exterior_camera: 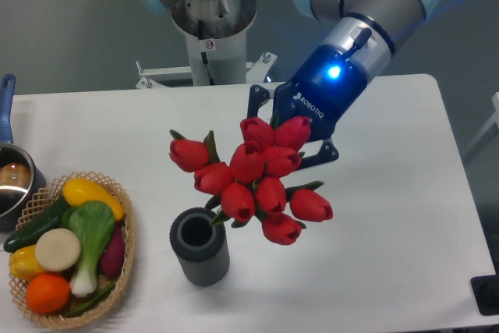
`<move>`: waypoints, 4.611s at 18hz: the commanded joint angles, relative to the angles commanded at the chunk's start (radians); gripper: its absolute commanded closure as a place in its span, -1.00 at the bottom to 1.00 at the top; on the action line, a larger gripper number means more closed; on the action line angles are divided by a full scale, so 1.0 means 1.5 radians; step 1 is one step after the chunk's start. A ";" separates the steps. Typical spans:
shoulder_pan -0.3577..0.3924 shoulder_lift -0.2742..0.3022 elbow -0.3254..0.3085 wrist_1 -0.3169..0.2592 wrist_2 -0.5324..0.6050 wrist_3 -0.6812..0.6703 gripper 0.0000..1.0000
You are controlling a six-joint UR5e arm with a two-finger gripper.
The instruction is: Insert the flowers into the vase
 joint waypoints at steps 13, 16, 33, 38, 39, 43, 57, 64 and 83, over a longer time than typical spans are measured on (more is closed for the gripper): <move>-0.025 -0.014 -0.014 0.015 0.001 0.000 0.85; -0.031 -0.014 -0.026 0.016 0.006 0.001 0.85; -0.047 -0.068 -0.040 0.032 0.057 0.009 0.70; -0.051 -0.049 -0.088 0.033 0.057 0.017 0.66; -0.051 -0.047 -0.096 0.033 0.057 0.023 0.65; -0.055 -0.048 -0.113 0.036 0.059 0.037 0.62; -0.070 -0.050 -0.147 0.036 0.090 0.054 0.10; -0.068 -0.038 -0.173 0.037 0.110 0.054 -0.74; 0.046 0.015 -0.215 0.036 0.159 0.053 -1.00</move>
